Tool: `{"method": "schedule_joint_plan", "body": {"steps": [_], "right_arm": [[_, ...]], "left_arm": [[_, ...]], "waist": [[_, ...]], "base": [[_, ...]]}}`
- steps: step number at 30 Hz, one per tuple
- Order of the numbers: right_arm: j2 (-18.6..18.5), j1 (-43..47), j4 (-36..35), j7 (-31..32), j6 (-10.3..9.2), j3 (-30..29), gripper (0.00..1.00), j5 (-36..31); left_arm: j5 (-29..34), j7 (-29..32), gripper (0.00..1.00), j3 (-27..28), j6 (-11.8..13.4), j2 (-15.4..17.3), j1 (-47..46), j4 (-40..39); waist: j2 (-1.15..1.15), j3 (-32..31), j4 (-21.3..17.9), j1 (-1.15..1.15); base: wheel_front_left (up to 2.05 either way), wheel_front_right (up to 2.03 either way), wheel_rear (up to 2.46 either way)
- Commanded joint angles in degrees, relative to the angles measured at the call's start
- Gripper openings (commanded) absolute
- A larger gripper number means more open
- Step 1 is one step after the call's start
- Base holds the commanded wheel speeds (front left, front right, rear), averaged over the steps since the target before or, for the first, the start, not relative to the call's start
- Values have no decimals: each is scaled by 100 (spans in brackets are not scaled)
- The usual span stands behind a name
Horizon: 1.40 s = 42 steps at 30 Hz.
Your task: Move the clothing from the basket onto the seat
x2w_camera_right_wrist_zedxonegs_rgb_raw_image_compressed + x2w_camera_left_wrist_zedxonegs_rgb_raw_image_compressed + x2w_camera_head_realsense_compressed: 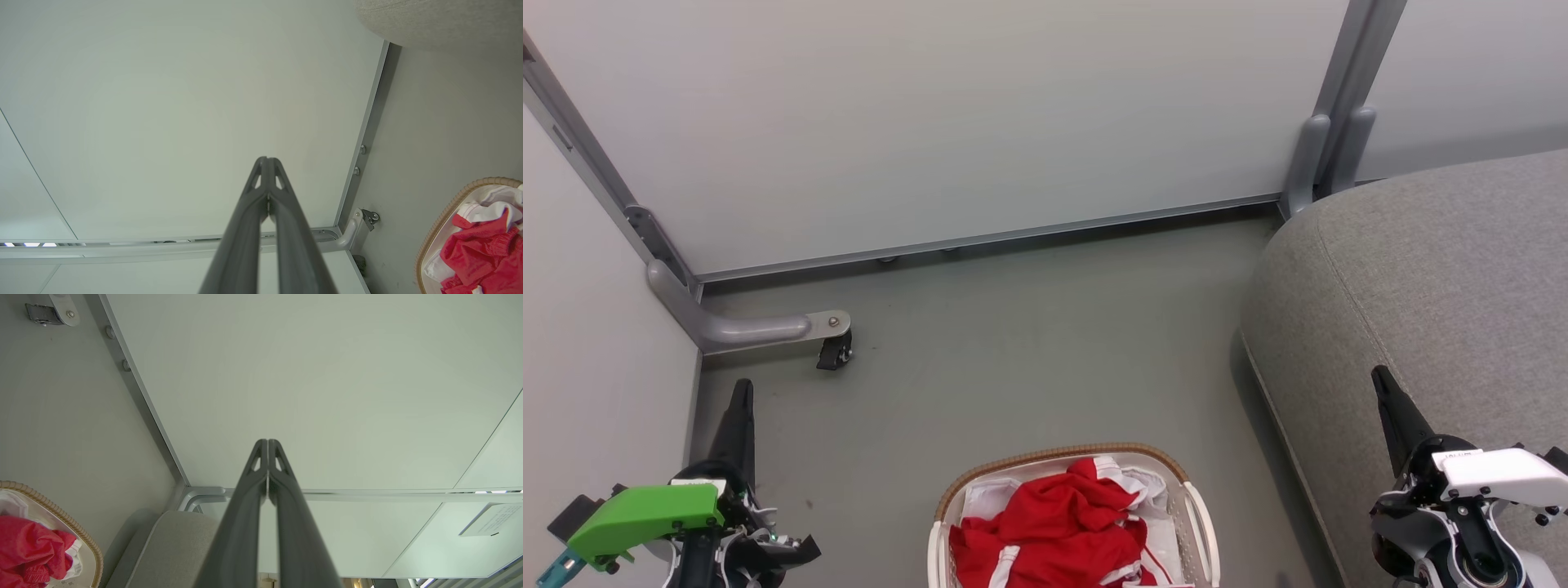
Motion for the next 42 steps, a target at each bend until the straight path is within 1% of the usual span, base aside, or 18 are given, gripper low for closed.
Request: {"method": "schedule_joint_plan", "body": {"steps": [1, 11, 12, 17, 29, 35, 42], "right_arm": [[-35, -43, -20, 15, -2, -5, 0, 18], [-35, -43, -20, 15, -2, -5, 0, 18], [8, 11, 25, -1, 0, 0, 100, -3], [77, 188, 229, -21, -3, 33, 100, -17], [59, 248, 242, -362, -3, 177, 100, -421], [50, 245, 267, -516, -3, 140, 100, -796], [40, 248, 54, -685, -2, 95, 100, -1605]], "left_arm": [[-16, 14, 0, 10, -11, 30, -65, -11], [-16, 14, 0, 10, -11, 30, -65, -11], [0, -4, 100, -4, 0, -4, 8, 28], [9, -26, 100, -51, 1, -38, 161, 242], [212, -366, 100, -372, 1, -28, 274, 139], [451, -518, 100, -491, 0, -23, 314, 71], [1059, -687, 100, -545, 0, -18, 326, -92]], "waist": [[0, 0, 0, 0], [0, 0, 0, 0], [0, 0, 0, 0], [0, -1, 0, 0], [0, -26, 0, 0], [0, -39, 2, 0], [0, -50, 13, 0]], "base": [[0, 0, 0], [0, 0, 0], [0, 0, 0], [0, 0, 0], [0, 0, 0], [0, 0, 0], [0, 0, 0]]}}
